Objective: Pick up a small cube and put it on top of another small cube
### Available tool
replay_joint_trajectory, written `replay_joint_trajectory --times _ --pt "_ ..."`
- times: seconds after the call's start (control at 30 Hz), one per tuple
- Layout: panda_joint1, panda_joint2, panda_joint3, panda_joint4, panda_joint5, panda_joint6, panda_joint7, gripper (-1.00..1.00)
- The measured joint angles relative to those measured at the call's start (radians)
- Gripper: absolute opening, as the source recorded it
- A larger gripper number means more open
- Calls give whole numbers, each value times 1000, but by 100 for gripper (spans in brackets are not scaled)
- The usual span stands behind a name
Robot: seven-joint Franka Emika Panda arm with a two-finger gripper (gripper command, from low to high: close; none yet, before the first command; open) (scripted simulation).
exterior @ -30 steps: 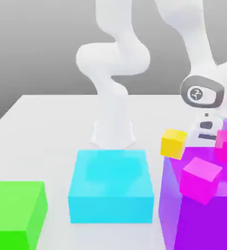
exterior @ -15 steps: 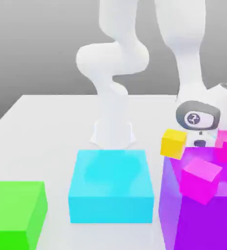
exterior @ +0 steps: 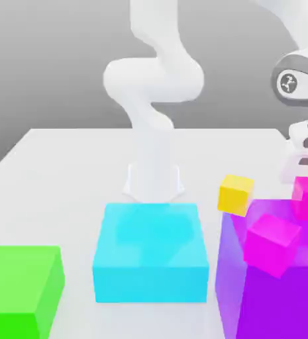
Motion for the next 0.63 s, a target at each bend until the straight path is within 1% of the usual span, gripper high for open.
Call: replay_joint_trajectory --times 0.13,0.3,0.37,0.43,0.47,0.63 --pt "-14 -85 -55 105 68 -176 -152 -100" --pt "-51 -168 -119 188 53 -342 -214 -100" --pt "-68 -165 -119 169 25 -325 -191 -100" --pt "-74 -137 -107 124 7 -255 -176 -100" --pt "-76 -122 -101 100 0 -218 -169 100" --pt "-76 -122 -101 100 0 -218 -169 100"
